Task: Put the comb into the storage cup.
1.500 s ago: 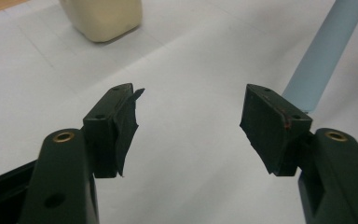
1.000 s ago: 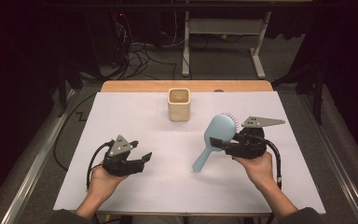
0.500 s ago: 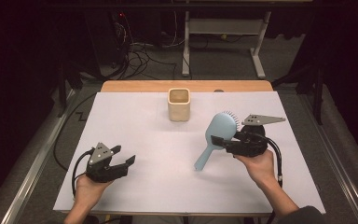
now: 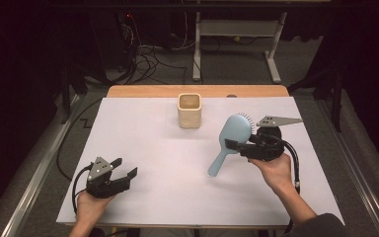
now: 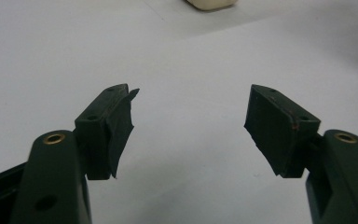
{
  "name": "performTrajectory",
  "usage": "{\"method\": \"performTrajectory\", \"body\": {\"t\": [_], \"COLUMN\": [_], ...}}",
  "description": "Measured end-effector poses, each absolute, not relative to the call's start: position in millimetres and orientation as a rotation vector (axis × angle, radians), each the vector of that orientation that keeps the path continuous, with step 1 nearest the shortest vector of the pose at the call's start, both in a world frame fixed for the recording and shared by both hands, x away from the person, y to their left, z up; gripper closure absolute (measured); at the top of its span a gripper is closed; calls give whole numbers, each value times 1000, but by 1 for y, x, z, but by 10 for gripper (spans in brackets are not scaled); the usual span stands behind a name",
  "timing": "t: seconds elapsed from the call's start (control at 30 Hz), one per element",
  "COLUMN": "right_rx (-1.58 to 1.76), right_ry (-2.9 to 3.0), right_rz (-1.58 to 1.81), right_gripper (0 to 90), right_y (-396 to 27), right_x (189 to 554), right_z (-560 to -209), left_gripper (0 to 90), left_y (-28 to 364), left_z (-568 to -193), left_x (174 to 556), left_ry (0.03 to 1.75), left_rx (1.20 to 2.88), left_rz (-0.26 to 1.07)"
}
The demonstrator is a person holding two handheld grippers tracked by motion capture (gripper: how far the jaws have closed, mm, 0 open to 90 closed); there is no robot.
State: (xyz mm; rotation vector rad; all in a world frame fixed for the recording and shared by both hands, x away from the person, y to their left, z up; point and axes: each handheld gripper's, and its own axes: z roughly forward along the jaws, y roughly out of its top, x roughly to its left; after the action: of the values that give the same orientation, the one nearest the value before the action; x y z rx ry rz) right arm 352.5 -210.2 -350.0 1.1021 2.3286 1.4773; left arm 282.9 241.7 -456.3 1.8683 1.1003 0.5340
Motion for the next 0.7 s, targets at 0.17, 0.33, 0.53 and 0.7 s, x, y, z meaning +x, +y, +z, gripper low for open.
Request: {"method": "performTrajectory", "body": {"t": [0.17, 0.33, 0.53, 0.7], "right_rx": [1108, 1111, 1114, 1113], "right_ry": [2324, 2328, 2329, 2326], "right_rz": [1460, 1441, 1431, 1409], "right_gripper": [539, 539, 540, 541], "right_y": [-209, -207, -204, -202], "right_x": [357, 362, 366, 370], "right_z": [-346, -346, -345, -344], "left_gripper": [321, 321, 321, 320], "left_y": [248, 250, 247, 248], "left_z": [-464, -466, -468, -468], "left_x": [285, 284, 284, 284], "left_ry": [1128, 1131, 1126, 1134], "left_rx": [1851, 1843, 1870, 1866], "left_rz": [524, 532, 568, 568]}}
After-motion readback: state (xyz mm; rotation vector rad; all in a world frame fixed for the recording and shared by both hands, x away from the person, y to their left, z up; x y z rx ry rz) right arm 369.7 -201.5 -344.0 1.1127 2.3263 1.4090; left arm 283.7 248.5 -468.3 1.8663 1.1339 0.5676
